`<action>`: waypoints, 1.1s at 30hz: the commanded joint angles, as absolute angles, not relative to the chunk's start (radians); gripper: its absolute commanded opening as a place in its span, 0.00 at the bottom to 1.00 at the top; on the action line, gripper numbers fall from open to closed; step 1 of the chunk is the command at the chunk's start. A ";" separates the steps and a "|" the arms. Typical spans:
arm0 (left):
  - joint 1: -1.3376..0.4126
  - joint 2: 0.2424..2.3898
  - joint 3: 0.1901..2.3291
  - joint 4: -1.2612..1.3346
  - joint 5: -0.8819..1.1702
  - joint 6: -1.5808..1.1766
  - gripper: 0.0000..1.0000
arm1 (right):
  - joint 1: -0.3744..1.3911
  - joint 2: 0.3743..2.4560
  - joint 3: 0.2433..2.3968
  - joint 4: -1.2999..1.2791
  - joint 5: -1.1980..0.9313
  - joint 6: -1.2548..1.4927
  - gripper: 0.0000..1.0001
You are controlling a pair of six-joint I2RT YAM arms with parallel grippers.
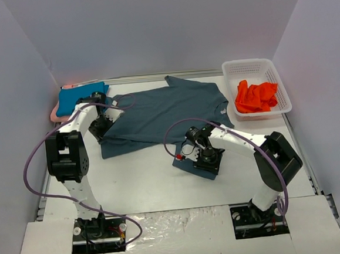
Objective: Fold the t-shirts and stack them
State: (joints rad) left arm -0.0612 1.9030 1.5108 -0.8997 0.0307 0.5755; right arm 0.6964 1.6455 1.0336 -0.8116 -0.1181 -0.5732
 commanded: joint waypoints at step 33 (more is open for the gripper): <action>-0.055 1.810 1.460 -0.894 0.052 0.571 0.02 | 0.867 1.796 1.002 -0.765 -0.055 -0.460 0.38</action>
State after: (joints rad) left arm -0.0612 1.8610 1.4597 -0.8860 0.0498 0.5720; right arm 0.8551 1.7706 0.9909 -0.7403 -0.0387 -0.4713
